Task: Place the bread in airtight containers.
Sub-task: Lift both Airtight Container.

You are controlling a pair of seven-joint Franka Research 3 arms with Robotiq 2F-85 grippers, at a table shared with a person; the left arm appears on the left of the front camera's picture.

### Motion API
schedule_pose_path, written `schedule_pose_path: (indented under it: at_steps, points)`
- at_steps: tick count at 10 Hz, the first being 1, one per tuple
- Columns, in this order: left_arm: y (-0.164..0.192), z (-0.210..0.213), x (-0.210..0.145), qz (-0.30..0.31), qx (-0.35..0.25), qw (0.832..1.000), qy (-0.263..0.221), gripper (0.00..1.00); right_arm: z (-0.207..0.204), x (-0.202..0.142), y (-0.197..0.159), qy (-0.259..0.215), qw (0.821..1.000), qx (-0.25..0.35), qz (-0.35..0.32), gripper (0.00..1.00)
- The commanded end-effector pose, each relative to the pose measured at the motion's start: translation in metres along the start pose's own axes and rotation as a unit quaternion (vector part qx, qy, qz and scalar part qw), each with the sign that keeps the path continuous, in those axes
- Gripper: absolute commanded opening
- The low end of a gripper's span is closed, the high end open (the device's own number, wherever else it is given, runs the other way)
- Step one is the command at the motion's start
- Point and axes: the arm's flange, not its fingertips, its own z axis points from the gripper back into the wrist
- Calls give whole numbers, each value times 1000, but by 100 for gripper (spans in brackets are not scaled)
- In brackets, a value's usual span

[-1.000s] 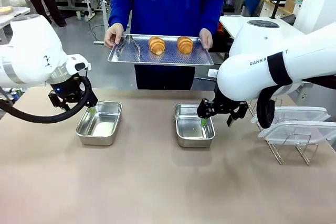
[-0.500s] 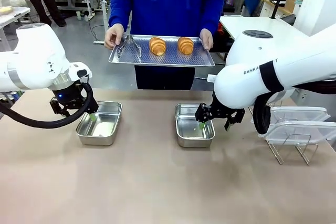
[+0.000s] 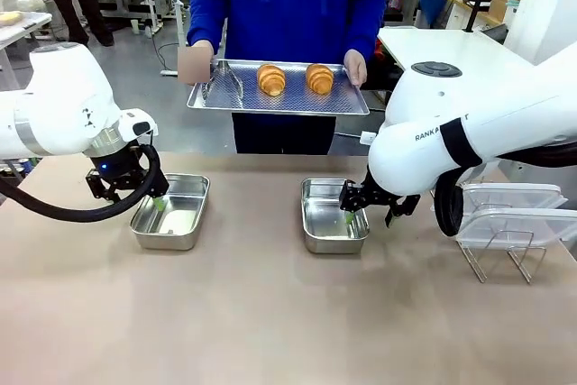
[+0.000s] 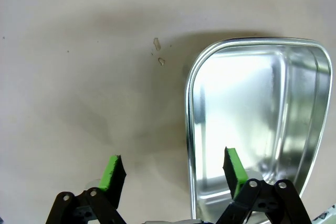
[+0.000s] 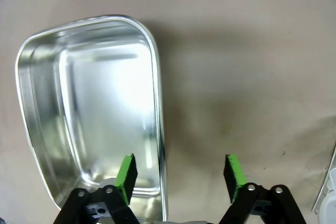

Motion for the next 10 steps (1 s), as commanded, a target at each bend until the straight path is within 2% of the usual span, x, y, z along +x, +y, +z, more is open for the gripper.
schedule_pose_path:
  at_steps: [1,2,3,4,5,6,10]
  points:
    - [-1,3,1,10,14,1000,5,42,-1,4,10,-15,1000,-15,-19,17]
    - [-1,2,0,9,16,1000,9,0,-2,4,9,-19,999,-17,-22,0]
    - [-1,3,0,6,17,1000,12,37,-2,5,10,-22,999,-15,-25,0]
    - [-1,3,0,4,16,1000,16,0,-2,5,10,-23,999,-16,-26,0]
    - [-1,4,0,3,16,1000,18,0,-2,5,10,-28,999,-18,-27,4]
    - [-1,5,1,1,14,1000,17,0,-1,5,11,-30,999,-19,-28,0]
    - [-2,5,1,3,15,1000,18,0,-1,6,10,-28,999,-24,-28,0]
